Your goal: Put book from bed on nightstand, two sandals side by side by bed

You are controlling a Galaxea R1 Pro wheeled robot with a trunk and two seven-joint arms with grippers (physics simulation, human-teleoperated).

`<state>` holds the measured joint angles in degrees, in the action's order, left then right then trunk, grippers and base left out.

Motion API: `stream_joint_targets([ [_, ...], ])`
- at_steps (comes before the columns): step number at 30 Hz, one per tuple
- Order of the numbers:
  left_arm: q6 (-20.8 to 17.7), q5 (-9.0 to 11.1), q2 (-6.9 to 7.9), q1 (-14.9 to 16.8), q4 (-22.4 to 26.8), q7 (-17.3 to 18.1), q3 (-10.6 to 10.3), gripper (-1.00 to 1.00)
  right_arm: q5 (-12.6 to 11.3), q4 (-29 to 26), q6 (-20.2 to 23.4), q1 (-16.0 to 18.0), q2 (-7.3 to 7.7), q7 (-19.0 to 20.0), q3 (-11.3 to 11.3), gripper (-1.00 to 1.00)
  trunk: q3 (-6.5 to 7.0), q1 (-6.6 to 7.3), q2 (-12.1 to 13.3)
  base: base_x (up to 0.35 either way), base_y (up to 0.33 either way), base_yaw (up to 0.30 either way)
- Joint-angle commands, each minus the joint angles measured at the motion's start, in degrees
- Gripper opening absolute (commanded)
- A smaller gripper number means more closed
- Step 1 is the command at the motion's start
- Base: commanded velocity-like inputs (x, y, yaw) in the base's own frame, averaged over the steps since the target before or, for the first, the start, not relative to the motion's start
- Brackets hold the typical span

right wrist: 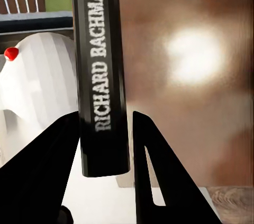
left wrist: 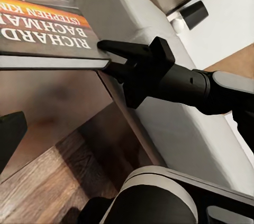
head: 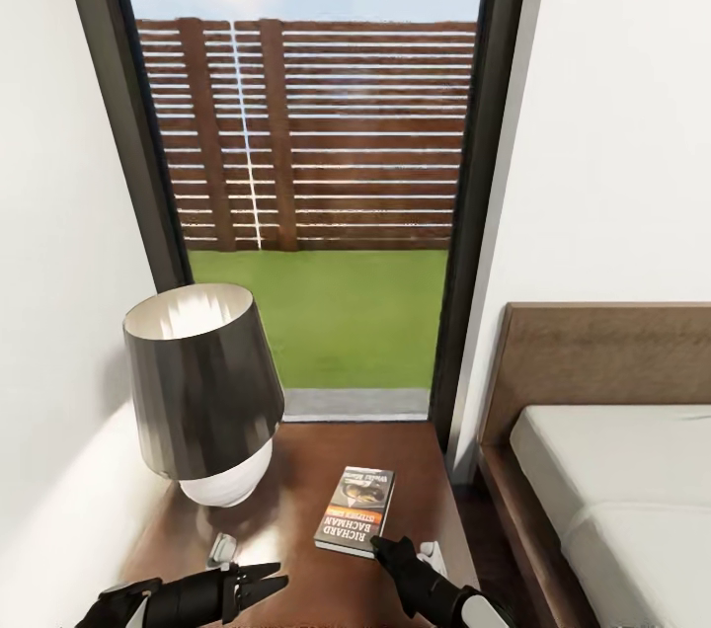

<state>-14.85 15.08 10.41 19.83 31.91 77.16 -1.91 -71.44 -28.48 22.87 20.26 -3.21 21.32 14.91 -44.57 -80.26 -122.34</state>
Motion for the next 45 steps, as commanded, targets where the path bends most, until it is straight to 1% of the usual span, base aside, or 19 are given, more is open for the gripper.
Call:
stream_joint_targets([
  [1, -0.6, 0.4, 0.05, 0.0, 0.0, 0.1, -0.2, 1.0, -0.5, 0.0, 0.2, 0.0, 0.01, 0.0, 0.1, -1.0, -0.06, 0.0, 0.0, 0.0, 0.0, 0.0],
  [8, -0.6, 0.4, 0.05, 0.0, 0.0, 0.2, -0.2, 1.0, -0.5, 0.0, 0.2, 0.0, 0.05, 0.0, 0.1, -1.0, -0.06, 0.0, 0.0, 0.0, 0.0, 0.0],
  [26, -0.6, 0.4, 0.05, 0.0, 0.0, 0.1, -0.2, 1.0, -0.4, 0.0, 0.2, 0.0, -0.01, 0.0, 0.1, -1.0, -3.29, -3.95, -7.3, 0.0, 0.0, 0.0],
  [33, -0.6, 0.4, 0.05, 0.0, -0.1, 0.1, -0.2, 1.0, -0.5, 0.0, 0.2, 0.0, 0.0, 0.0, 0.1, -1.0, -3.29, -3.95, -7.3, 0.0, 0.0, 0.0],
  [39, -0.6, 0.4, 0.05, 0.0, -0.1, 0.1, -0.2, 1.0, -0.5, 0.0, 0.2, 0.0, -0.02, 0.0, 0.1, -1.0, -4.37, -5.27, -9.7, 0.0, 0.0, 0.0],
  [45, -0.6, 0.5, 0.05, 0.0, -0.1, 0.1, -0.2, 1.0, -0.5, 0.0, 0.2, 0.0, 0.03, 0.0, 0.1, -1.0, -4.37, -5.27, -9.7, 0.0, 0.0, 0.0],
])
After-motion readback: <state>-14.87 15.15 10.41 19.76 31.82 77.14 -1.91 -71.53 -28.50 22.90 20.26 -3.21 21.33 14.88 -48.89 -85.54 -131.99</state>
